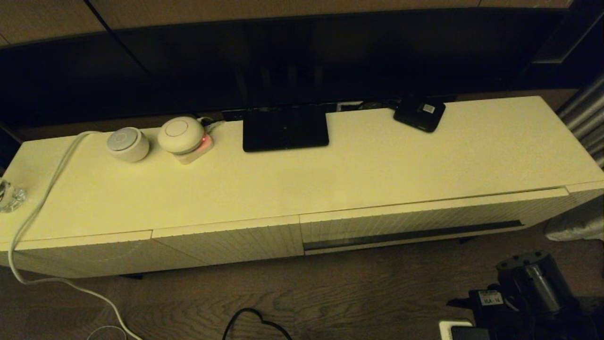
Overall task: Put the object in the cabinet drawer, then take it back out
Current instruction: Open the drawer
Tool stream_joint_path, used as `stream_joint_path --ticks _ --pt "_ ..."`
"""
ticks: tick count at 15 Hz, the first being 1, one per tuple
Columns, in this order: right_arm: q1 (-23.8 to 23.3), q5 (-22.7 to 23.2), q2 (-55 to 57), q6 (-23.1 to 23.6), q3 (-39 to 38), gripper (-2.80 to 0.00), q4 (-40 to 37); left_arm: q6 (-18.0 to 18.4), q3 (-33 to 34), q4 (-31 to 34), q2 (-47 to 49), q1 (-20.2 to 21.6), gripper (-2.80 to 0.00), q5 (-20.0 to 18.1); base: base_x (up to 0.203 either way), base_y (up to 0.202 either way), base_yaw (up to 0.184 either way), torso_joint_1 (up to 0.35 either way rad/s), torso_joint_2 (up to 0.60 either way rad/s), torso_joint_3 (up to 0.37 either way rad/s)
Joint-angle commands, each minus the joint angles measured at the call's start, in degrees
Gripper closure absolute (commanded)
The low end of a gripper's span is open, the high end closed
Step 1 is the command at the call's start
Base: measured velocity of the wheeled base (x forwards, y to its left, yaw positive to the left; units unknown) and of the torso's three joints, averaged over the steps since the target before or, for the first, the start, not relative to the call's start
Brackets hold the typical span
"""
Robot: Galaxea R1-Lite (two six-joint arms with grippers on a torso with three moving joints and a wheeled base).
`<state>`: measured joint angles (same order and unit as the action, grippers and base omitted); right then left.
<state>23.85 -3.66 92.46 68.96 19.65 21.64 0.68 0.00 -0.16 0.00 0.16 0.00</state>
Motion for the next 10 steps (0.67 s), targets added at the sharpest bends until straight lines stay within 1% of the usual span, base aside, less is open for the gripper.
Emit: stream_joint_path --ticks 1,2,3,4,10 --pt "-1.44 0.85 1.86 3.18 0.17 -2.80 0.31 0.02 0.09 -0.02 0.00 0.02 0.00 0.00 0.000 0.000 0.000 0.000 0.00 0.000" --pt "-2.03 2.07 2.30 4.83 0.28 -2.80 0.33 0.02 0.09 -0.02 0.00 0.02 0.00 0.00 0.000 0.000 0.000 0.000 0.00 0.000" --pt "-3.02 4.19 3.06 7.69 0.55 -2.80 0.33 0.02 0.09 -0.02 0.00 0.02 0.00 0.00 0.000 0.000 0.000 0.000 0.00 0.000" --pt "-3.62 5.42 3.81 9.09 1.03 -2.80 0.29 0.02 0.09 -0.02 0.00 0.02 0.00 0.00 0.000 0.000 0.000 0.000 0.00 0.000" --pt "-3.90 5.38 7.94 9.70 3.16 -2.80 0.69 0.02 0.09 -0.02 0.00 0.02 0.00 0.00 0.000 0.000 0.000 0.000 0.00 0.000"
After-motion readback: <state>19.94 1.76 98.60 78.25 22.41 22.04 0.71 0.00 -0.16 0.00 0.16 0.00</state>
